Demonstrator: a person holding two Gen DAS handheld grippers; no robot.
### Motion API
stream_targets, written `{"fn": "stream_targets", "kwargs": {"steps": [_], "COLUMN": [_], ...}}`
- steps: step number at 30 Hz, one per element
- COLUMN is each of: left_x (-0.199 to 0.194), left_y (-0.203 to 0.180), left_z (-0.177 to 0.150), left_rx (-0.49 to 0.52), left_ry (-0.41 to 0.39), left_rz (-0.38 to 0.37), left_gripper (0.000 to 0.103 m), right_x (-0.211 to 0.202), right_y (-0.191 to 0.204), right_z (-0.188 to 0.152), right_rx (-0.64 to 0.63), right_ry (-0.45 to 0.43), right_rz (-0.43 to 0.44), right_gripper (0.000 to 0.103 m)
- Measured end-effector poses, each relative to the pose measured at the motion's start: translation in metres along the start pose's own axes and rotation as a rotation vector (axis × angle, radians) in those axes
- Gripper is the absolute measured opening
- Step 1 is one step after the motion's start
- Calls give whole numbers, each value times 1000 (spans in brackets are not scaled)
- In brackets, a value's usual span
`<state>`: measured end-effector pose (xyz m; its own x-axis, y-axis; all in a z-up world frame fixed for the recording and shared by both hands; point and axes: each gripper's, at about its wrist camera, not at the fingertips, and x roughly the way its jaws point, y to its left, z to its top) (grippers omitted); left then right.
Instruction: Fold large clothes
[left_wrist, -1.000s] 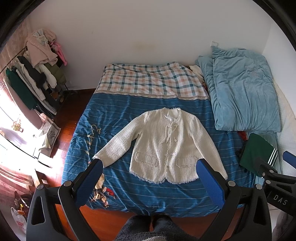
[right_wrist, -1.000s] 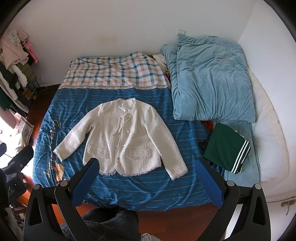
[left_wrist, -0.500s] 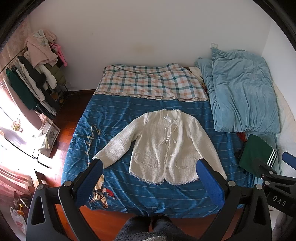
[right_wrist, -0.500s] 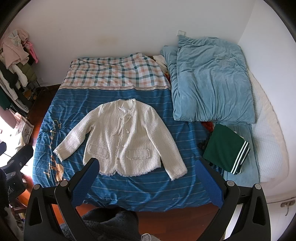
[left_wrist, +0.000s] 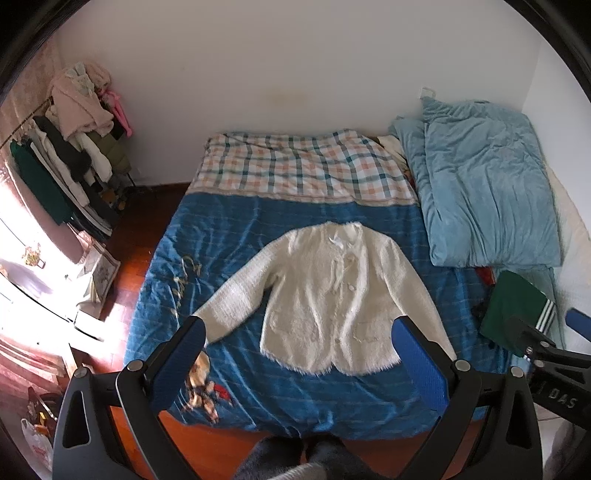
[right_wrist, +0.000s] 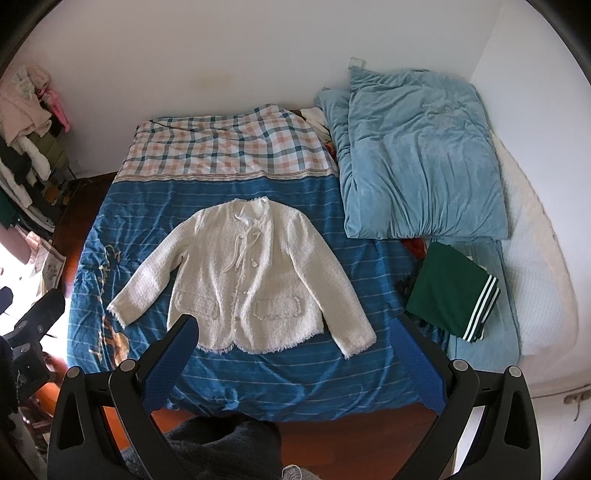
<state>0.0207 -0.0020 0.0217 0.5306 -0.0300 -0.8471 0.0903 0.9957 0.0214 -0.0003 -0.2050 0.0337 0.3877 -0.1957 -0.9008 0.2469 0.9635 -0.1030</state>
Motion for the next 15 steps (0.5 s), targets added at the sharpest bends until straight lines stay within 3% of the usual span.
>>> {"fn": "stream_targets", "kwargs": {"steps": [6,10,11,12,14,15], "left_x": [61,134,158,175,217,233], "left_y": [12,14,14,13,12,10], "left_z": [6,-7,-13,-18,-29,-35], "left_rx": [19,54,62,63,55,49], "left_ry": [-115,-80,-48,-28,22,43], "left_rz": [123,175,193,203,236,250], "left_gripper": [103,103,103,103,103,103], "right_x": [63,147,168,192,252,277], "right_y": [-25,-68,-78,-90,-122,-137], "right_z": [-7,-32,-40,-49,-75,-90], "right_rx": [189,405,445,493,612,672], "right_ry": [-2,63,85,110,185,212], "right_rz": [66,14,3,-3,1,8], "right_gripper": [103,102,96,81,62,61]}}
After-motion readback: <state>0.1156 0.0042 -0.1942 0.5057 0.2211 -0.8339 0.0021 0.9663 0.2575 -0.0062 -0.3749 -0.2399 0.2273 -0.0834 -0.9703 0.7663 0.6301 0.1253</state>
